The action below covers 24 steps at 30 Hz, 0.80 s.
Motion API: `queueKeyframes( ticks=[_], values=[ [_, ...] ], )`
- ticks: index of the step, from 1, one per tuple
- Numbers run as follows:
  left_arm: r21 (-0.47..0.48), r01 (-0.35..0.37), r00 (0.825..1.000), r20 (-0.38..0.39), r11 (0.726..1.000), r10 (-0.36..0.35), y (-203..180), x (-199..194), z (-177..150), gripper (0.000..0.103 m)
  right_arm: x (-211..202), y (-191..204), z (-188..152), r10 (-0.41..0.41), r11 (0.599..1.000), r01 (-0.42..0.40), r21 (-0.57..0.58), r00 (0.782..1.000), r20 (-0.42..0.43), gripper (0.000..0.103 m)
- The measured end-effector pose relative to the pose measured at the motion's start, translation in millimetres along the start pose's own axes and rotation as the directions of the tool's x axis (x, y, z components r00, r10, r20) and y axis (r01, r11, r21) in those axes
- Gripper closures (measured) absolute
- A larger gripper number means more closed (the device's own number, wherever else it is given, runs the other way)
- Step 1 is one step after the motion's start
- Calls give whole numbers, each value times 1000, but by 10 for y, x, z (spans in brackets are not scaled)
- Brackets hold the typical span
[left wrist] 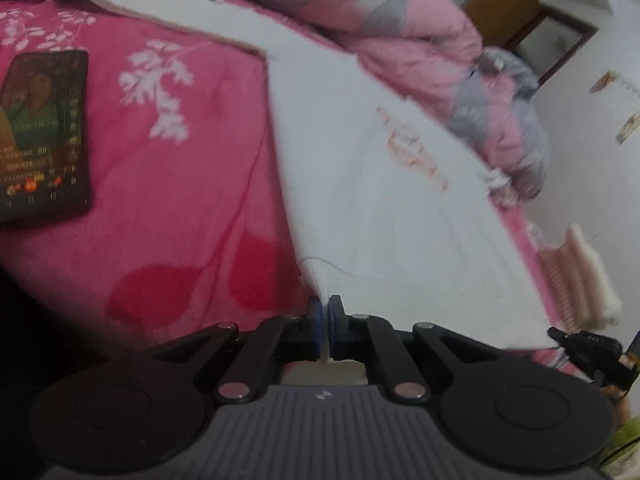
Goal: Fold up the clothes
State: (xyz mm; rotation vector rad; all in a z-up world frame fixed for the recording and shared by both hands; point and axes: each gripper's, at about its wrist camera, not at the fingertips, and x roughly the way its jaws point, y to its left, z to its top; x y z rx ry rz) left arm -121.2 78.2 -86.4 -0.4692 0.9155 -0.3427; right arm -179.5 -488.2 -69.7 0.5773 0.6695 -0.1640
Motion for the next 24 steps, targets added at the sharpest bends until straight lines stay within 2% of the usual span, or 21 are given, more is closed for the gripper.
queueKeyframes(
  ticks=[2, 4, 5, 7, 9, 11, 13, 16, 18, 19, 21, 22, 24],
  values=[
    [8, -3, 1000, -21, 1000, 3, 42, 70, -12, 99, 120, -78, -96, -22, 1000, 22, 7, 999, -30, 101],
    [39, -1, 999, -36, 999, 3, 42, 98, -18, 97, 158, -142, -122, -9, 999, 10, 35, 999, -33, 101],
    [60, -1, 999, -43, 998, 4, 32, 96, -21, 91, 157, -154, -122, -4, 999, 5, 41, 999, -33, 100],
    [90, -6, 999, -48, 996, 11, 27, 67, -45, 82, 115, -101, -93, -49, 999, 49, -1, 998, -36, 96],
    [116, -18, 1000, -22, 993, 20, 18, -5, -59, 78, 50, -29, -57, -122, 991, 120, -55, 992, -30, 94],
    [156, -33, 999, 39, 987, 27, -2, -150, -66, 71, -63, 58, -8, -192, 976, 191, -106, 981, 2, 92],
    [193, -32, 995, 98, 981, 13, -27, -299, -46, 65, -164, 217, 46, -194, 969, 199, -149, 980, 44, 92],
    [244, -45, 984, 178, 969, 1, -79, -440, -8, 53, -150, 696, 137, -69, 967, 85, -241, 995, 75, 92],
    [271, -64, 981, 193, 960, 11, -122, -410, 56, 50, -36, 1197, 181, 43, 941, -18, -338, 997, 66, 92],
    [281, -72, 981, 192, 957, 17, -141, -372, 96, 50, 100, 1499, 167, 109, 916, -87, -392, 993, 34, 92],
    [293, -83, 980, 199, 953, 24, -190, -261, 171, 51, 443, 1964, 55, 221, 855, -222, -469, 973, -59, 92],
    [302, -90, 978, 208, 949, 26, -227, -193, 212, 52, 669, 2209, -26, 263, 820, -290, -493, 957, -125, 92],
    [331, -109, 973, 227, 937, 33, -308, -30, 296, 52, 1108, 2655, -221, 302, 750, -384, -539, 923, -237, 92]
  ],
)
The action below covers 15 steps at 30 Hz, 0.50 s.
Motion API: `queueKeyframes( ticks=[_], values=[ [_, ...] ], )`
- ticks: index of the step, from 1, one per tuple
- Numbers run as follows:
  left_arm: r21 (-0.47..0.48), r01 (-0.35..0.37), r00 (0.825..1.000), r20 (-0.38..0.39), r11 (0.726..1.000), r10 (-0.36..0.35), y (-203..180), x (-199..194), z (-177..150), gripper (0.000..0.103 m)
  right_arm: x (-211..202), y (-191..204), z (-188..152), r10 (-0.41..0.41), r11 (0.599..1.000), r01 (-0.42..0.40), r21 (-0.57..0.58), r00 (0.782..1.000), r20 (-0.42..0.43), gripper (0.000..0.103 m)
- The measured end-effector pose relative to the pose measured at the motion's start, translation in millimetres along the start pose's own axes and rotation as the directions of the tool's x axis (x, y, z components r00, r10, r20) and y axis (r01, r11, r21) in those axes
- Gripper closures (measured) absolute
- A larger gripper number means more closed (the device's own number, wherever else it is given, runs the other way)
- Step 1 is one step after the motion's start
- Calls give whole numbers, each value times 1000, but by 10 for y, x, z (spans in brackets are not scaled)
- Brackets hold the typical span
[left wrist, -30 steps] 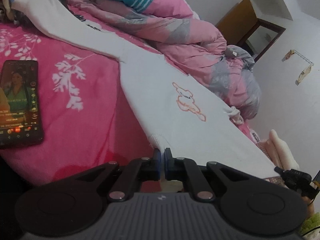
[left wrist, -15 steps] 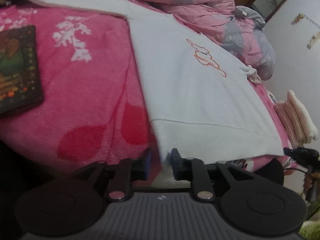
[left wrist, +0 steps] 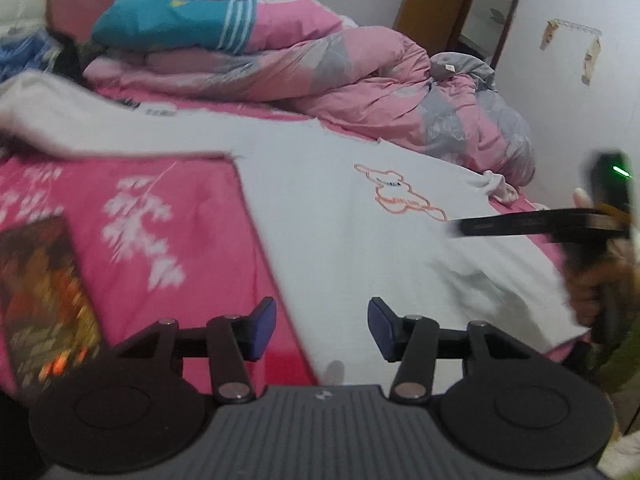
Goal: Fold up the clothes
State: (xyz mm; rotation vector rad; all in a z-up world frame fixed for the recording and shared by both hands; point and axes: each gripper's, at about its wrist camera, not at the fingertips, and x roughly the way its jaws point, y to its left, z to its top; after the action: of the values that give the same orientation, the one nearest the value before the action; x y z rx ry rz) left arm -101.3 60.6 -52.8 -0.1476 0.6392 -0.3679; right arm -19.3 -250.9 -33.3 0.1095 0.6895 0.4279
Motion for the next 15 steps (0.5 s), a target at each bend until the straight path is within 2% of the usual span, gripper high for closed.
queueKeyframes(
  ticks=[3, 5, 8, 12, 15],
  values=[
    [-12, -6, 1000, -17, 1000, 6, -13, 263, 51, 57, 646, 264, 66, 63, 994, -70, -81, 994, -88, 94],
    [-40, 15, 999, -38, 999, -16, 16, 396, 61, 59, 790, 333, -30, 2, 986, -22, -166, 993, -120, 95],
    [-56, 35, 998, -49, 998, -38, 99, 467, 19, 59, 430, 140, -275, -36, 982, 11, -188, 991, -130, 95],
    [-99, 59, 996, -59, 993, -65, 240, 500, -25, 59, -359, -361, -610, -110, 993, 100, -63, 973, -202, 95],
    [-90, 38, 997, -67, 995, -44, 246, 498, -21, 59, -664, -439, -605, -164, 986, 163, -25, 957, -239, 93]
  ],
)
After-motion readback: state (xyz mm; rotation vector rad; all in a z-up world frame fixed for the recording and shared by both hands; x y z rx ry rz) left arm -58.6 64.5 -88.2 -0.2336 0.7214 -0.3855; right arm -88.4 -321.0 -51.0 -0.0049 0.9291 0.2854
